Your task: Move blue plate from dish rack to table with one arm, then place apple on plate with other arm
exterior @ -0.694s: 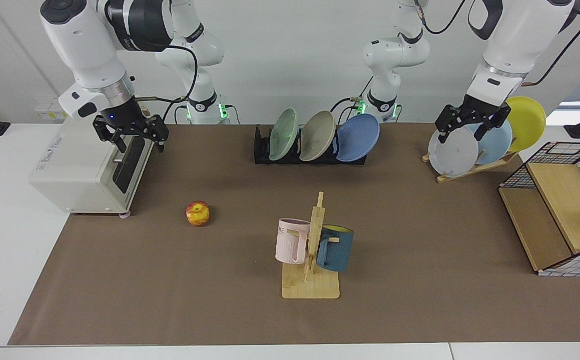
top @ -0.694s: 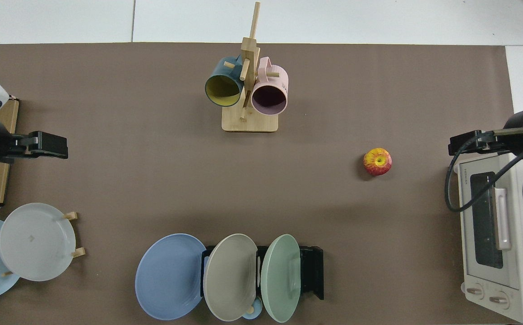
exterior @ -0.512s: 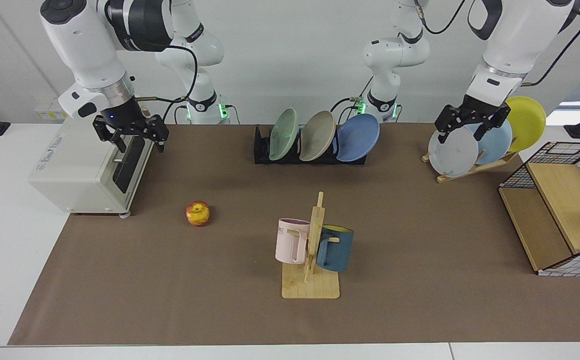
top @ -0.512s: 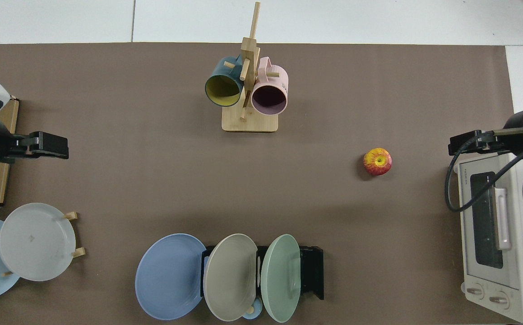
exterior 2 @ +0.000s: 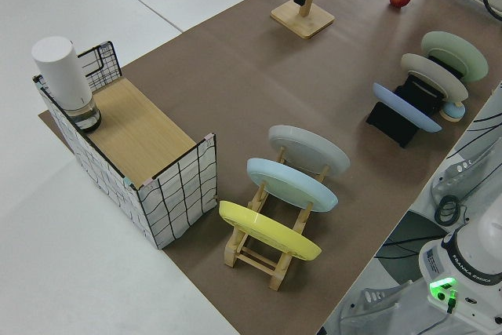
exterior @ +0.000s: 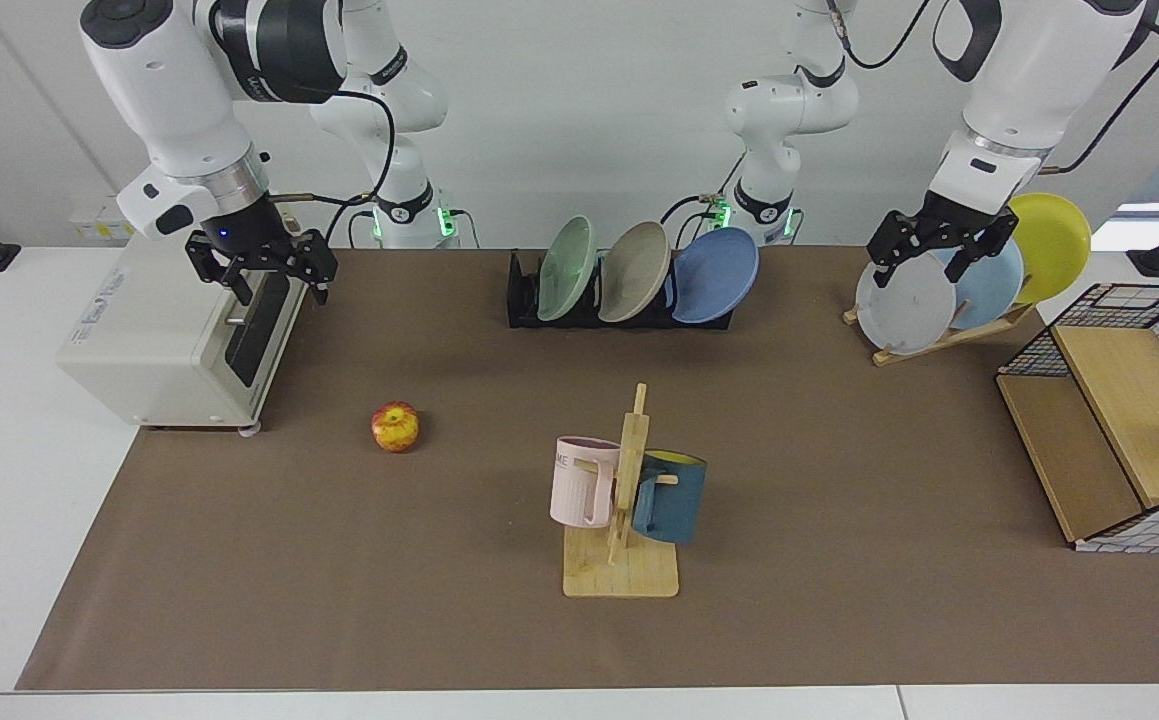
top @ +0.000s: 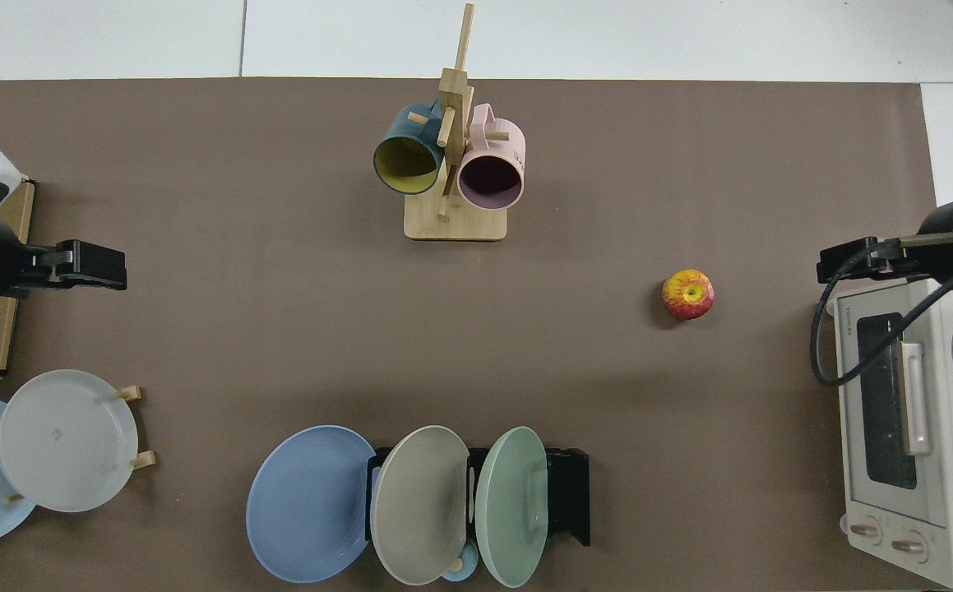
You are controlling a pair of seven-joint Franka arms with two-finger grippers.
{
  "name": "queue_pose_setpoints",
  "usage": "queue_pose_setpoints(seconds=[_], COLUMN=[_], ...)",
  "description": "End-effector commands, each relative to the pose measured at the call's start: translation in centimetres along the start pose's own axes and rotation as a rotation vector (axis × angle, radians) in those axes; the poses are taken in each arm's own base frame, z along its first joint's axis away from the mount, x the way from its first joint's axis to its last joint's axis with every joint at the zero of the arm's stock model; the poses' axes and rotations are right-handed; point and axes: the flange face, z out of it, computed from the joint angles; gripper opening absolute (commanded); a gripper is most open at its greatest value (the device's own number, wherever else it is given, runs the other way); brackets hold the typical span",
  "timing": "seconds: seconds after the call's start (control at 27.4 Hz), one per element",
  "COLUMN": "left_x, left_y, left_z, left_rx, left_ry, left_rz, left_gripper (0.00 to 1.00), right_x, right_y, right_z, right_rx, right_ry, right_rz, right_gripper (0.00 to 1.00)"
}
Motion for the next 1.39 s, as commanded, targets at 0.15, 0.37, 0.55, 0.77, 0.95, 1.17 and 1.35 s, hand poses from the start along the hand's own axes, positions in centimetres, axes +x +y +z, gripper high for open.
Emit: queue_pose_setpoints(seconds=[0.15, 0.37, 0.55, 0.77, 0.95, 1.17, 1.35], left_x=[-0.7, -1.8, -4.5, -10.6, -14.9, -17.6, -18.2], left_y=[0.7, 1.7, 3.9, 8.7, 9.9, 12.5, 12.4], left_z=[0.5, 1.6, 3.6, 8.9, 10.9, 15.8, 16.5], left_rx=[-0.006, 0.042, 0.076, 0.125, 0.171, 0.222, 0.228], left_ry=[-0.003, -0.023, -0.042, 0.003, 0.012, 0.005, 0.004], left_rz=[-0.002, -0.015, 0.006, 0.022, 0.059, 0.116, 0.131], left_gripper=[1.0, 1.0, 1.0, 1.0, 1.0, 1.0, 1.0], right_x=[0.1, 0.1, 0.1, -0.1, -0.2, 0.6, 2.3], right_y=[0.0, 0.0, 0.0, -0.1, -1.2, -1.2, -1.5], right_z=[-0.2, -0.2, -0.2, -0.2, -0.3, -0.3, 2.6], right_rx=[0.014, 0.014, 0.014, 0.017, 0.016, 0.016, 0.006], right_ry=[-0.004, -0.004, -0.004, -0.014, -0.016, 0.033, 0.0], right_rz=[0.002, 0.002, 0.002, -0.003, -0.02, -0.03, -0.028], right_gripper=[1.0, 1.0, 1.0, 1.0, 1.0, 1.0, 1.0])
